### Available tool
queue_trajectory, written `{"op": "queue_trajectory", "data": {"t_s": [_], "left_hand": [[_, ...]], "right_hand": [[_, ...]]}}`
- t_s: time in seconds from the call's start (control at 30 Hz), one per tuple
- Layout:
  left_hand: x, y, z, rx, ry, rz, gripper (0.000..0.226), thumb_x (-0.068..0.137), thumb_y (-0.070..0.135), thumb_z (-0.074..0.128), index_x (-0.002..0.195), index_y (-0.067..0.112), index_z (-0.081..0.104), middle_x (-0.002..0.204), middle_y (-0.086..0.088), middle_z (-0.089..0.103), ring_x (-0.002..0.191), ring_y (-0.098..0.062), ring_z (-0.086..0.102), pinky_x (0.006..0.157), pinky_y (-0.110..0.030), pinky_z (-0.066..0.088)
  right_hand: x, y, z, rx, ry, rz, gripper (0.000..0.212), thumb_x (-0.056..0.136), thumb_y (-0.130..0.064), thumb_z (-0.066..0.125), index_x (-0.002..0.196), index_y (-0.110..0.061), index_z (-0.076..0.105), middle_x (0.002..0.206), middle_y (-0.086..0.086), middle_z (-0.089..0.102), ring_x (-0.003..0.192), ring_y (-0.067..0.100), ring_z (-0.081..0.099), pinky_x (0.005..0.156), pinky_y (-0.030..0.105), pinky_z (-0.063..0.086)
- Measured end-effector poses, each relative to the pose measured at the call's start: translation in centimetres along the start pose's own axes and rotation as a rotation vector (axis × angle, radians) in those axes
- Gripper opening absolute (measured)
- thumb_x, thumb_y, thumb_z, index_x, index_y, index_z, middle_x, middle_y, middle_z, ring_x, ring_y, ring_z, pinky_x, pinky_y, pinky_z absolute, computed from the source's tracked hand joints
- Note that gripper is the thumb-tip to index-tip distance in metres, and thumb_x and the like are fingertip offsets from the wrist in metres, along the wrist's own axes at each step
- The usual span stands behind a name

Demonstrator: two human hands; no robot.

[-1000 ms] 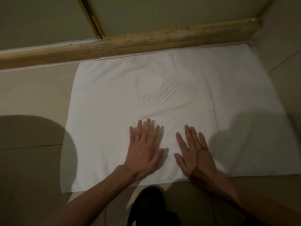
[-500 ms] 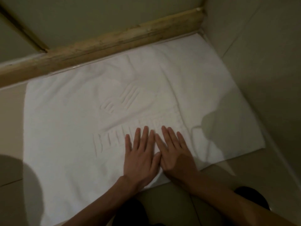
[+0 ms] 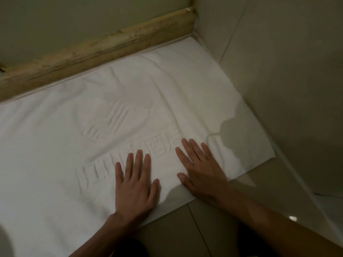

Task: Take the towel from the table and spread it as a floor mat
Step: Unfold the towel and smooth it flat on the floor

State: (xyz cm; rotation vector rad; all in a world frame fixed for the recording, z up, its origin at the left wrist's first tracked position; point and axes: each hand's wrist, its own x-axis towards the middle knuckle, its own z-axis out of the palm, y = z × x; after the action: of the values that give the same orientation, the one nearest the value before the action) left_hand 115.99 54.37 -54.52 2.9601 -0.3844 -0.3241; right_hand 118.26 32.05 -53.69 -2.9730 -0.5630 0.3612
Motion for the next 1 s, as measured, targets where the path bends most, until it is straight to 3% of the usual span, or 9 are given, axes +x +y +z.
{"op": "queue_trajectory", "data": {"t_s": [0.17,0.3,0.57,0.63,0.8,1.0], "left_hand": [[-0.1,-0.1,0.1,-0.004,-0.002,-0.014,0.07,0.092,0.05,0.025,0.153,0.016,0.015,0.16,-0.008,0.012,0.148,-0.027,0.003,0.116,-0.056,0.006],[-0.1,-0.1,0.0,-0.012,0.0,-0.015,0.07,0.091,0.049,0.028,0.152,0.015,0.02,0.159,-0.009,0.016,0.147,-0.028,0.007,0.115,-0.057,0.007],[-0.1,0.0,-0.1,-0.021,0.012,-0.016,0.07,0.091,0.048,0.029,0.151,0.014,0.021,0.159,-0.009,0.016,0.147,-0.027,0.006,0.116,-0.055,0.005],[-0.1,-0.1,-0.2,-0.014,0.009,-0.017,0.07,0.091,0.049,0.028,0.152,0.014,0.02,0.159,-0.009,0.016,0.147,-0.027,0.006,0.116,-0.055,0.005],[-0.1,0.0,-0.1,-0.018,0.005,-0.021,0.07,0.091,0.049,0.028,0.151,0.014,0.021,0.159,-0.01,0.015,0.147,-0.028,0.006,0.115,-0.056,0.006],[-0.1,0.1,-0.4,-0.028,0.012,-0.001,0.07,0.091,0.047,0.028,0.15,0.01,0.024,0.158,-0.013,0.017,0.146,-0.031,0.008,0.114,-0.058,0.006]], "right_hand": [[-0.6,5.2,-0.6,0.008,0.003,0.085,0.068,0.093,-0.054,0.026,0.15,-0.019,0.016,0.158,0.01,0.009,0.146,0.028,0.008,0.117,0.046,0.006],[-1.5,8.6,-1.2,-0.049,-0.02,0.173,0.067,0.092,-0.054,0.024,0.15,-0.02,0.02,0.158,0.01,0.014,0.145,0.028,0.015,0.116,0.048,0.015],[-2.4,12.0,-1.9,-0.05,-0.035,0.215,0.073,0.091,-0.06,0.014,0.15,-0.017,0.017,0.158,0.013,0.013,0.145,0.031,0.014,0.115,0.052,0.017],[-2.7,12.9,-2.2,-0.061,-0.04,0.237,0.076,0.09,-0.061,0.007,0.15,-0.016,0.017,0.158,0.014,0.012,0.145,0.032,0.013,0.116,0.05,0.014],[-3.6,14.8,-2.4,-0.04,-0.037,0.251,0.073,0.087,-0.059,0.01,0.149,-0.024,-0.002,0.158,0.007,-0.007,0.146,0.025,-0.004,0.119,0.039,0.001],[-3.2,14.1,-2.5,-0.031,-0.052,0.255,0.077,0.087,-0.061,0.008,0.15,-0.018,0.006,0.158,0.013,0.0,0.146,0.029,-0.002,0.118,0.041,-0.001]]}}
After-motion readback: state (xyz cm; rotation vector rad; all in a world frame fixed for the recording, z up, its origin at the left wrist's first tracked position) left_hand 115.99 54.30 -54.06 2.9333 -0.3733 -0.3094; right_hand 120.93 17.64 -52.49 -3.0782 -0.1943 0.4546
